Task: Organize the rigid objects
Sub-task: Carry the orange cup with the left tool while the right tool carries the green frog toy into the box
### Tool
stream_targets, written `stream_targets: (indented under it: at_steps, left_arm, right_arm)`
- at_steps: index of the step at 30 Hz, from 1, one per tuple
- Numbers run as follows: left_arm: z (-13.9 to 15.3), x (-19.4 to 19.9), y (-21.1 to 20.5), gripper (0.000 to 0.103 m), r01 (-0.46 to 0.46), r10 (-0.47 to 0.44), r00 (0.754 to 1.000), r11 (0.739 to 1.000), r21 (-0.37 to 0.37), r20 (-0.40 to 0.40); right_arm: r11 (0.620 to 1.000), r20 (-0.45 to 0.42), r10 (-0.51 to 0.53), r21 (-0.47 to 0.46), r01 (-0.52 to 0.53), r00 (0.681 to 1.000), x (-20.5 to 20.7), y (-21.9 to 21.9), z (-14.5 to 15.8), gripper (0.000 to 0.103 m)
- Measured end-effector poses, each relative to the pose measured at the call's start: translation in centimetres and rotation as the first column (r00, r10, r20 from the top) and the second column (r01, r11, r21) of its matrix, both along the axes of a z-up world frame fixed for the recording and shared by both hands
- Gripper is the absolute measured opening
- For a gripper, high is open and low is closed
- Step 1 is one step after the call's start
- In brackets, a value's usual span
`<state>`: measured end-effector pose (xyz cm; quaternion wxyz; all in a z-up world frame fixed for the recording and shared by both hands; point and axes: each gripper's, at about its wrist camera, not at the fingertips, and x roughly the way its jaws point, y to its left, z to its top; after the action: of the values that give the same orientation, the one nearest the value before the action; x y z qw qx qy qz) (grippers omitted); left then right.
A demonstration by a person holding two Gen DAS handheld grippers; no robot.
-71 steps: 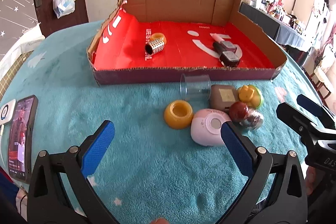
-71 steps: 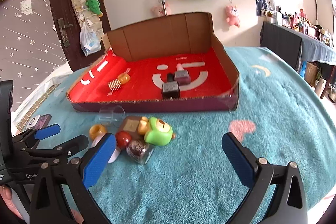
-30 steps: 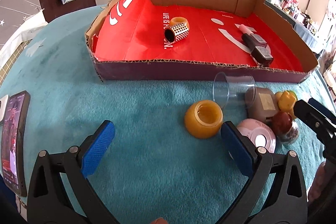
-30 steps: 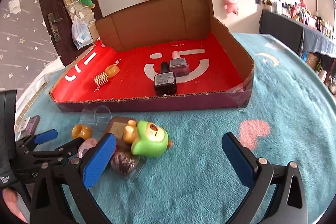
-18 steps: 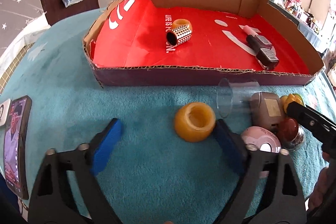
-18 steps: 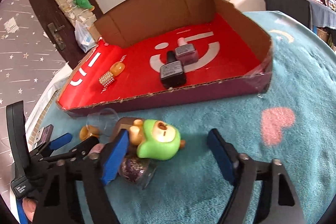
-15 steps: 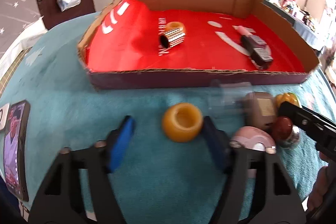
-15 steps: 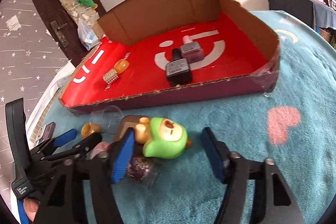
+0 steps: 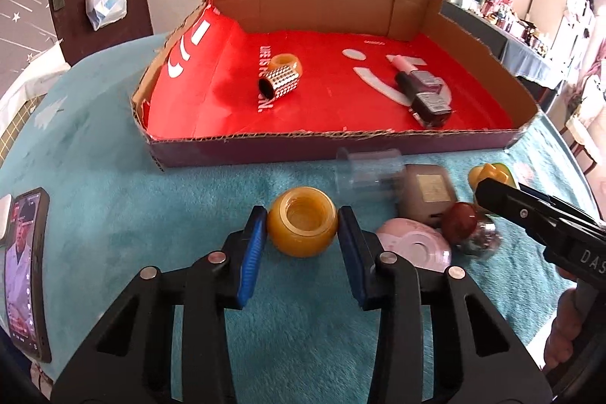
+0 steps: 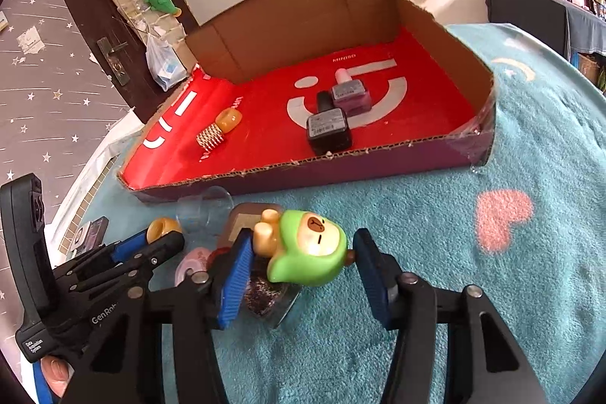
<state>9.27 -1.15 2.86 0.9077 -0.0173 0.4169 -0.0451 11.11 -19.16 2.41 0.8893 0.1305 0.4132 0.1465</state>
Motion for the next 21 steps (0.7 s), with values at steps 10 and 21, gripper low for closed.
stream_targets:
  at_steps: [10, 21]
  left_arm:
    - [3.1, -1.3, -0.6, 0.036, 0.032, -0.031, 0.996, 0.999, -0.014, 0.081]
    - [4.2, -1.5, -0.9, 0.036, 0.047, -0.045, 0.993, 0.999, -0.018, 0.11]
  right_arm:
    - [0.999, 0.08, 0.045, -0.012, -0.044, 0.996, -1.6, 0.8, 2.8, 0.056]
    - [0.997, 0.106, 0.075, -0.017, -0.073, 0.992, -2.3, 1.4, 3.8, 0.056]
